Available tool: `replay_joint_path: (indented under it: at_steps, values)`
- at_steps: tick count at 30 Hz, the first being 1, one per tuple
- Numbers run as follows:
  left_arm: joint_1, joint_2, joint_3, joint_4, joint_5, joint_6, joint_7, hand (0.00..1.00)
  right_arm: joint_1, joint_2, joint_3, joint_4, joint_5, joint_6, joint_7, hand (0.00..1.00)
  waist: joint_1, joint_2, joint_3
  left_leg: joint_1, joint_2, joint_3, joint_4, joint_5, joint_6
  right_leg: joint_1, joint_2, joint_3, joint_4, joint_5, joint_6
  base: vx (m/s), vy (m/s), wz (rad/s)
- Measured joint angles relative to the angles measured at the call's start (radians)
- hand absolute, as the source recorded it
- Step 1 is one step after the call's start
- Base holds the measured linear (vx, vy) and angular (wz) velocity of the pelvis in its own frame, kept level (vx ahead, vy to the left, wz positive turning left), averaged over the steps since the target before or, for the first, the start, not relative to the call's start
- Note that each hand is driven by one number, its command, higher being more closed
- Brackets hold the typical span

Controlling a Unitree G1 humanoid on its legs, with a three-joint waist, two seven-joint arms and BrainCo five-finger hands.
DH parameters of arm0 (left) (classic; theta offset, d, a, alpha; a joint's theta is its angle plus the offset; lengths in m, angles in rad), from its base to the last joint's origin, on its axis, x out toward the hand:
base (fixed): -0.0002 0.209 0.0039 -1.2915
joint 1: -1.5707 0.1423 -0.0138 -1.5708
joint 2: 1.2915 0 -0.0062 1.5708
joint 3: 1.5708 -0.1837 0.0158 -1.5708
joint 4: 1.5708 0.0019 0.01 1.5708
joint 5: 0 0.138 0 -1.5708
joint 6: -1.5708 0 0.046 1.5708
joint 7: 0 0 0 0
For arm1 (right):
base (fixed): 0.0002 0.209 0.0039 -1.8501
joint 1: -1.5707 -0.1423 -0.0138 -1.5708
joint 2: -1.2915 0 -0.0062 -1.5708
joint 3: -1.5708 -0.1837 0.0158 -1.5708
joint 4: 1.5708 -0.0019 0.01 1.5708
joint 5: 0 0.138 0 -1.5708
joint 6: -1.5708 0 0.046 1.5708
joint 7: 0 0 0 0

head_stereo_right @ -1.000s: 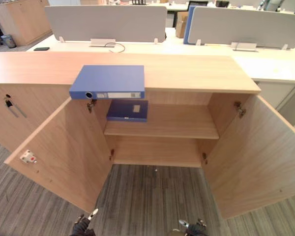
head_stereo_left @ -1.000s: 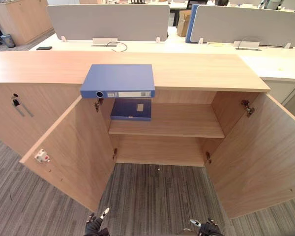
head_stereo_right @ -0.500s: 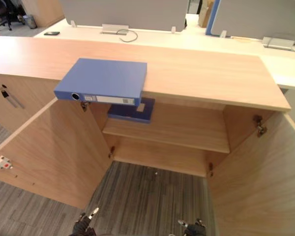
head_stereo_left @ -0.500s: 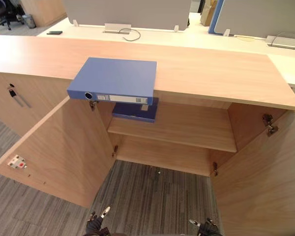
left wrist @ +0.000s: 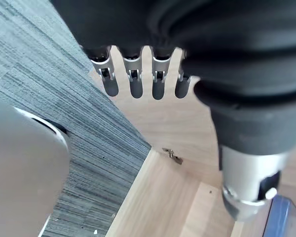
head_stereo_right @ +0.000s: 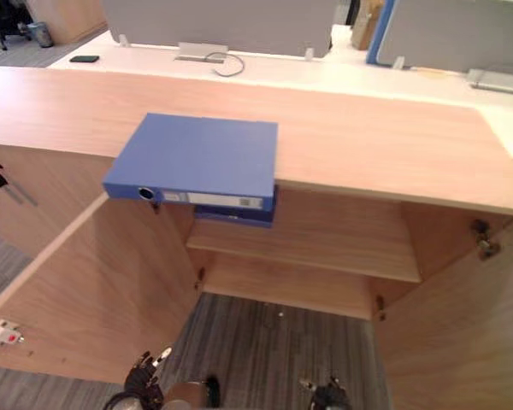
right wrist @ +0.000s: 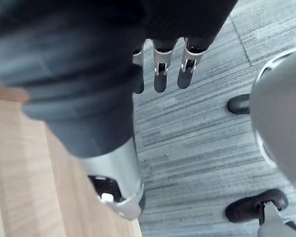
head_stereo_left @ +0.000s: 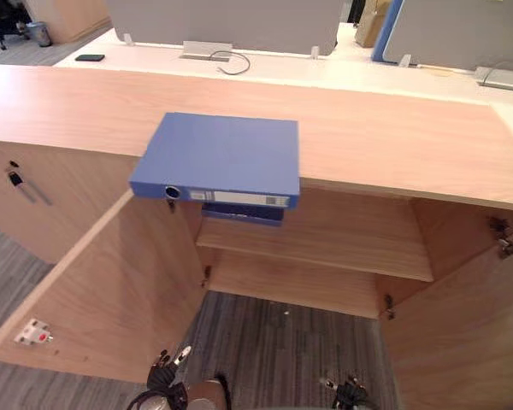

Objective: Walk over to the cabinet, pick up the folder, carry it to the office cabinet, place the folder inside the office cabinet, then close the office cabinet door

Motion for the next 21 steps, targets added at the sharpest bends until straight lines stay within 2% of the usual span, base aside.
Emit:
replay_joint_path:
  at_steps: [1,3,5,9,11,13,16,17,21]
  values:
    - [0.001,0.007,-0.021,-0.004,0.0,0.001,-0.004,0.0,-0.002,0.001,0.007,0.0,0.0,0.0,0.001,0.0,-0.001,0.0,-0.002,0.008,-0.001,0.004,-0.015,0.006,0.0,0.0,-0.001,0.003,-0.001,0.004,0.002,0.06,0.026,-0.28]
    - [0.027,0.054,-0.203,-0.114,0.0,0.008,-0.047,0.0,-0.006,0.003,0.045,-0.001,-0.018,0.0,0.01,0.0,-0.005,0.007,-0.016,0.077,-0.012,0.011,-0.161,0.082,-0.006,-0.007,0.004,0.014,-0.006,0.039,0.01,0.03,-0.035,-0.13]
    - [0.045,0.069,-0.309,-0.231,0.0,0.009,-0.093,0.0,-0.012,-0.007,0.056,0.0,-0.038,0.0,0.017,0.0,-0.013,0.011,-0.027,0.091,-0.016,0.005,-0.246,0.134,-0.007,-0.03,0.008,0.018,-0.008,0.05,0.025,0.01,-0.04,0.03]
    - [0.084,0.069,-0.466,-0.471,-0.01,0.027,-0.173,0.0,-0.02,-0.031,0.093,0.0,-0.07,0.008,0.022,0.0,-0.034,0.026,-0.036,0.111,-0.02,0.004,-0.335,0.189,-0.004,-0.054,0.011,0.028,-0.007,0.053,0.03,-0.04,0.005,-0.03]
    - [0.104,0.108,-0.533,-0.636,-0.01,0.03,-0.214,0.0,-0.014,-0.044,0.094,0.012,-0.076,0.01,0.029,0.0,-0.038,0.036,-0.041,0.126,-0.024,0.008,-0.364,0.207,0.0,-0.055,0.008,0.029,-0.007,0.054,0.03,-0.06,0.029,-0.06]
    - [0.104,0.17,-0.581,-0.748,-0.01,0.03,-0.239,0.0,-0.015,-0.049,0.096,0.017,-0.077,0.01,0.03,0.0,-0.042,0.044,-0.044,0.126,-0.029,0.009,-0.365,0.211,0.004,-0.055,0.004,0.03,-0.01,0.054,0.03,-0.09,0.022,-0.04]
    - [0.069,0.375,-0.714,-0.972,-0.02,0.028,-0.326,0.0,-0.018,-0.07,0.125,0.034,-0.095,0.01,0.045,0.0,-0.049,0.072,-0.062,0.127,-0.035,0.013,-0.371,0.214,0.007,-0.053,-0.005,0.029,-0.029,0.053,0.03,-0.12,0.019,-0.12]
    - [0.042,0.452,-0.76,-1.032,-0.041,0.028,-0.365,0.0,-0.021,-0.074,0.133,0.039,-0.105,0.01,0.053,0.0,-0.054,0.08,-0.067,0.127,-0.035,0.012,-0.371,0.212,0.003,-0.052,-0.005,0.031,-0.041,0.053,0.03,-0.13,0.011,-0.12]
    - [-0.089,0.624,-0.857,-1.149,-0.185,0.029,-0.469,0.0,-0.019,-0.104,0.156,0.07,-0.115,0.01,0.072,0.0,-0.062,0.09,-0.081,0.129,-0.032,-0.008,-0.372,0.218,-0.006,-0.056,0.006,0.05,-0.04,0.05,0.026,-0.11,0.012,-0.09]
